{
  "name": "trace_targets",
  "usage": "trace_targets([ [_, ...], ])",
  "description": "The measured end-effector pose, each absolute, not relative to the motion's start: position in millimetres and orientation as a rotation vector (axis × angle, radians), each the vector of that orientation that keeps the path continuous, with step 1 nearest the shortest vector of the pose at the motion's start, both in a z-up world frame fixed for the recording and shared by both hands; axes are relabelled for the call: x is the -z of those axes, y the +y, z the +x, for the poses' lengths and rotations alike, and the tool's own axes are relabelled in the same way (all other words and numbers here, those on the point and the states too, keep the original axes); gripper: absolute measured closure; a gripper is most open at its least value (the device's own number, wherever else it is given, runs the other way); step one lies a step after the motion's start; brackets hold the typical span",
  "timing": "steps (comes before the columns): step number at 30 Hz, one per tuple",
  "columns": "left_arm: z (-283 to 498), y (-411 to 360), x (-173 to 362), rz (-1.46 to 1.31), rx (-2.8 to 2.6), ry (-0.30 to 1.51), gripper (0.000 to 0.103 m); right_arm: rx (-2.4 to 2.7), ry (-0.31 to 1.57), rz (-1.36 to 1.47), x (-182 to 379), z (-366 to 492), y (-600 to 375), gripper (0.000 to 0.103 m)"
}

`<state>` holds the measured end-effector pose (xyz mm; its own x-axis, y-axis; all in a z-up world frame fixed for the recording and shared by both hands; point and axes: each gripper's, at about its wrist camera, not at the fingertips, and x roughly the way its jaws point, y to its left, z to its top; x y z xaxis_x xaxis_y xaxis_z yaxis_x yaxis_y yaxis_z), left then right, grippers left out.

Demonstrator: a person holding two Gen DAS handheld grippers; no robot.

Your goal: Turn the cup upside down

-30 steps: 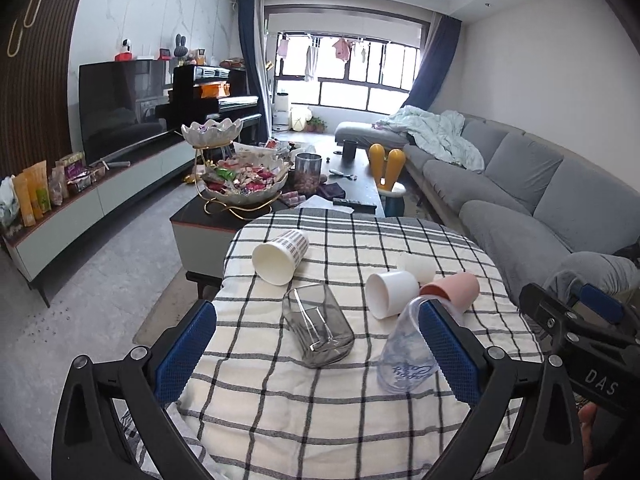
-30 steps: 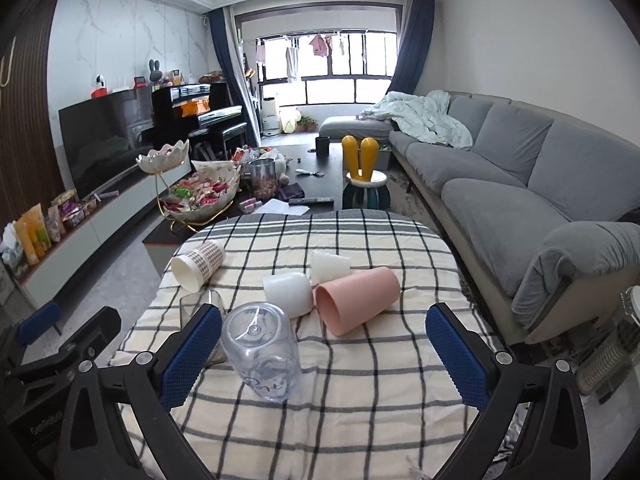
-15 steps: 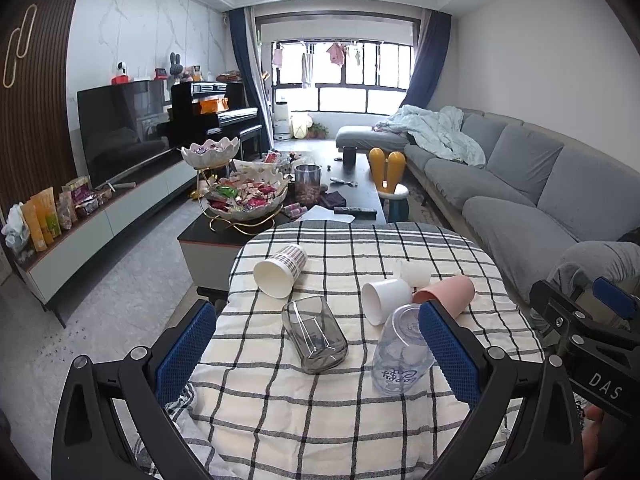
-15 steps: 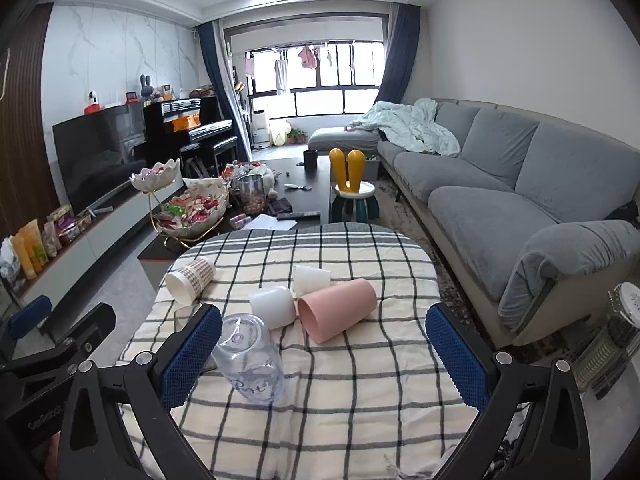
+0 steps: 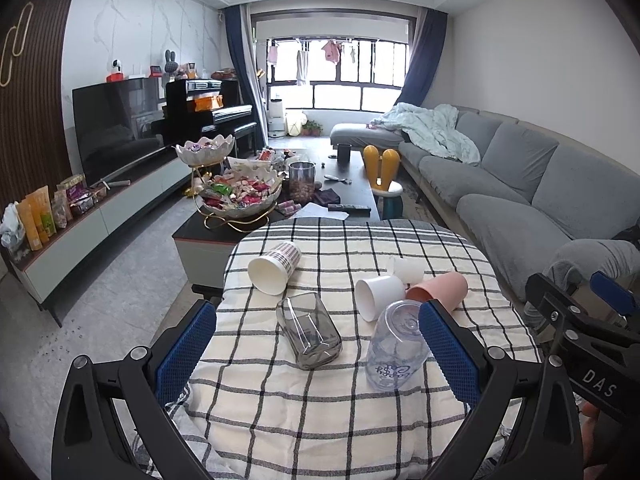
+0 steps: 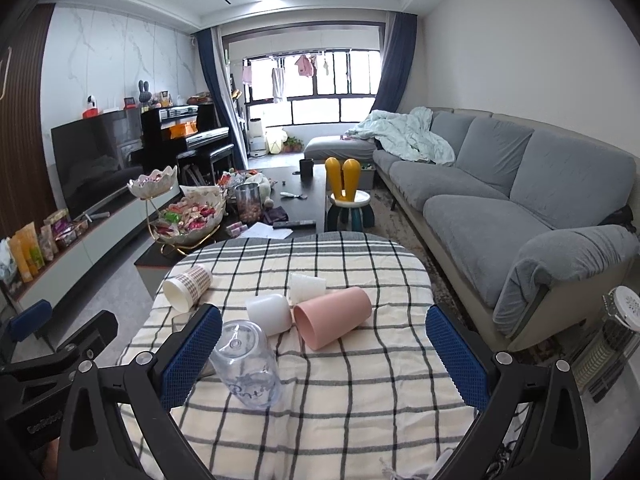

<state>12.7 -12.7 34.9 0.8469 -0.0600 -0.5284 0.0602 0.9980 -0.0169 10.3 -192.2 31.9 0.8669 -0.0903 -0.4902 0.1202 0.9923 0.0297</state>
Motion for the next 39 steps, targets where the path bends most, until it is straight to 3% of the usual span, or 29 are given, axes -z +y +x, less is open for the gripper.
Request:
trace_targets([
  [39,13.4,-11.5,-31.9,-0.011,0.081,0.573,0.000,0.120,0.514,0.067,-27.8,9.3,-192.0,0.001],
])
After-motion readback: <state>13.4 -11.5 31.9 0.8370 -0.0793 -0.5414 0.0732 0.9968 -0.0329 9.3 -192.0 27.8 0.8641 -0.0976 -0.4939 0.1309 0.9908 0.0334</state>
